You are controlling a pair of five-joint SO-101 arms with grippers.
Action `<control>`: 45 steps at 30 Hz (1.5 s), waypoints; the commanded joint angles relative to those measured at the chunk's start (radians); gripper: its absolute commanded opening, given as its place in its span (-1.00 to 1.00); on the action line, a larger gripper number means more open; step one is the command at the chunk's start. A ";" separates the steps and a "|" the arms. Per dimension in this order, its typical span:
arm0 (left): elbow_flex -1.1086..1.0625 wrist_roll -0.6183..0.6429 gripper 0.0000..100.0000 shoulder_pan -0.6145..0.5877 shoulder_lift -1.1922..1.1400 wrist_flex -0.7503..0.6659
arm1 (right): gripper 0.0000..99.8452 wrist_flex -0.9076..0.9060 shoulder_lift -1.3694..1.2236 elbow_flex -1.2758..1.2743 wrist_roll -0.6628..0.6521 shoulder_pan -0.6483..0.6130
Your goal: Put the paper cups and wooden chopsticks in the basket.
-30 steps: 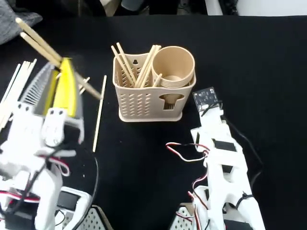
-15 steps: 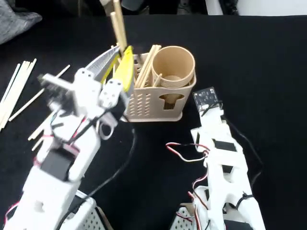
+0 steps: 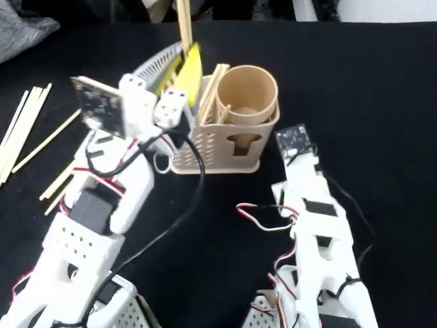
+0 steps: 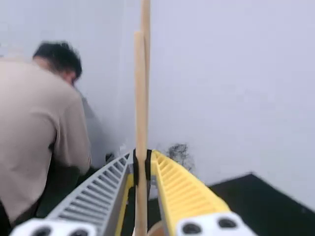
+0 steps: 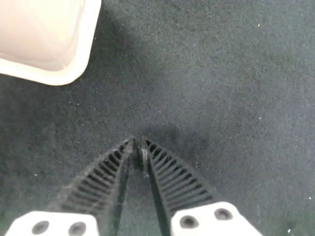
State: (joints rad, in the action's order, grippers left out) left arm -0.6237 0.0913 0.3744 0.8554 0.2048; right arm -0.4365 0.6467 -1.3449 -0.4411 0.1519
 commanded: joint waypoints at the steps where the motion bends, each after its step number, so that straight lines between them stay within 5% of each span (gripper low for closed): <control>1: 0.186 -0.012 -0.94 -0.019 -0.032 -0.025 | -0.98 0.011 0.027 0.007 -0.009 0.012; 15: 0.134 -0.008 -0.94 -0.148 -0.381 0.006 | -0.98 0.011 0.027 0.007 -0.009 0.012; 21: 0.166 0.046 -0.57 -0.108 -0.272 0.331 | -0.98 0.011 0.027 0.007 -0.009 0.012; 28: 0.441 0.072 -0.58 -0.208 -0.229 0.707 | -0.98 0.011 0.027 0.007 -0.009 0.012; 35: 0.530 0.072 -0.58 -0.437 -0.307 0.991 | -0.98 0.011 0.027 0.007 -0.009 0.012; 40: 0.469 0.064 -0.58 -0.522 -0.436 0.996 | -0.98 0.011 0.027 0.007 -0.009 0.012; 45: 0.441 0.064 -0.58 -0.529 -0.635 0.827 | -0.98 0.011 0.027 0.007 -0.009 0.012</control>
State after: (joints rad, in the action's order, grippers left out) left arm -0.1849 0.1557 -0.1412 0.3445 1.1577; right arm -0.4365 0.6467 -1.3449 -0.4411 0.1519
